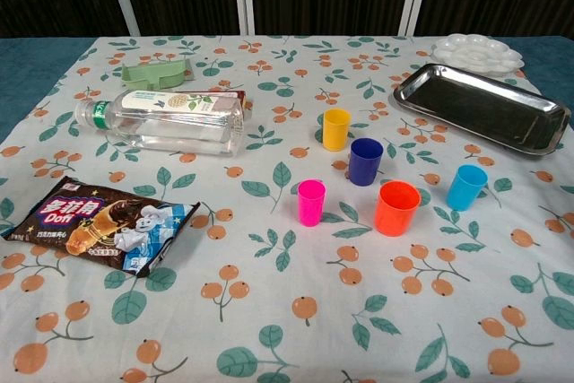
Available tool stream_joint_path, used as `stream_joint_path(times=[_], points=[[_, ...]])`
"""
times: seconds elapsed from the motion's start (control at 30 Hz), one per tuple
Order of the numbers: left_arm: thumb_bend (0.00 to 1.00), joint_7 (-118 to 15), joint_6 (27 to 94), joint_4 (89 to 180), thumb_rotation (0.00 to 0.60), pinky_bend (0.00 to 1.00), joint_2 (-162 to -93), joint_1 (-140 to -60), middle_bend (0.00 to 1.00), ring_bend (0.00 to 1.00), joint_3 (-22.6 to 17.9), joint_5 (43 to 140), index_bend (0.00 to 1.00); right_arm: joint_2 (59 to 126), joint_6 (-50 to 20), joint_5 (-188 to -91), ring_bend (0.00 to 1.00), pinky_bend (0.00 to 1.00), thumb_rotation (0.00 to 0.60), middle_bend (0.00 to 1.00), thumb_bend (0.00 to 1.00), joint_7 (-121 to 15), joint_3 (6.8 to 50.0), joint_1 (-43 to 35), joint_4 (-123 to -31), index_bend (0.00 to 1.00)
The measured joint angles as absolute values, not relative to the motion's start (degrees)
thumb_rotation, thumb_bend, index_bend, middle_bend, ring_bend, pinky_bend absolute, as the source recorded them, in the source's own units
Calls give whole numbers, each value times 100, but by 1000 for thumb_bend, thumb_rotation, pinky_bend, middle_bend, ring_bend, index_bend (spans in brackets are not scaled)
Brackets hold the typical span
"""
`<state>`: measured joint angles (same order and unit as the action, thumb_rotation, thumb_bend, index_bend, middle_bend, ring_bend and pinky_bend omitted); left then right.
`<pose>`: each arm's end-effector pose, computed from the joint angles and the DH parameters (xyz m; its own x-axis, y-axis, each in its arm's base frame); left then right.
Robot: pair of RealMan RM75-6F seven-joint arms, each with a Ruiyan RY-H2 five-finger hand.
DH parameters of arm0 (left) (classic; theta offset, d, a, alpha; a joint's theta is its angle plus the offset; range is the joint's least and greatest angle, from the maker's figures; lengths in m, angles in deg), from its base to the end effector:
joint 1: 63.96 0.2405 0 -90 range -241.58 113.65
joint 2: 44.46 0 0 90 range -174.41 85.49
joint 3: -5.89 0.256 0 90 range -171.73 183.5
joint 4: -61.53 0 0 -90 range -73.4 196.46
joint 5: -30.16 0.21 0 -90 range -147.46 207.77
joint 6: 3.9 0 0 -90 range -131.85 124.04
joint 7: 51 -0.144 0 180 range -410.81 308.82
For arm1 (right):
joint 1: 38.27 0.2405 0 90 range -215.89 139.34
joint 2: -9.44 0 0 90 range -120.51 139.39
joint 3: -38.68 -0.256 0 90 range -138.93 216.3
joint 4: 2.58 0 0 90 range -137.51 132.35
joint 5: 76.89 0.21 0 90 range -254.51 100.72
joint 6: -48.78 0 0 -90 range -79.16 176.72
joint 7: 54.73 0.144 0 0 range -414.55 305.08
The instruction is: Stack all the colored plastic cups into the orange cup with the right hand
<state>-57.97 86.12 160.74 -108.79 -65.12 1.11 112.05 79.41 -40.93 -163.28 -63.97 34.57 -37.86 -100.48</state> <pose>-0.3009 0.1657 0.1672 0.3942 -0.0745 0.9160 0.9156 0.1180 -0.3844 -0.2888 -0.1605 0.1342 0.3628 0.0592 0.9300 -0.9313 0.0562 0.3598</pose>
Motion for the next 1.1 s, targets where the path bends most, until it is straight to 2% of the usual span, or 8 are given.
stream_joint_path(times=[1.1], points=[[467,-5809,8603,16130,600,9,-10871,-6497,67,0,165,11268,162,7674,-3879,-16317,0,27,600,0,338,-6076,3559,-3768,-10260,0]])
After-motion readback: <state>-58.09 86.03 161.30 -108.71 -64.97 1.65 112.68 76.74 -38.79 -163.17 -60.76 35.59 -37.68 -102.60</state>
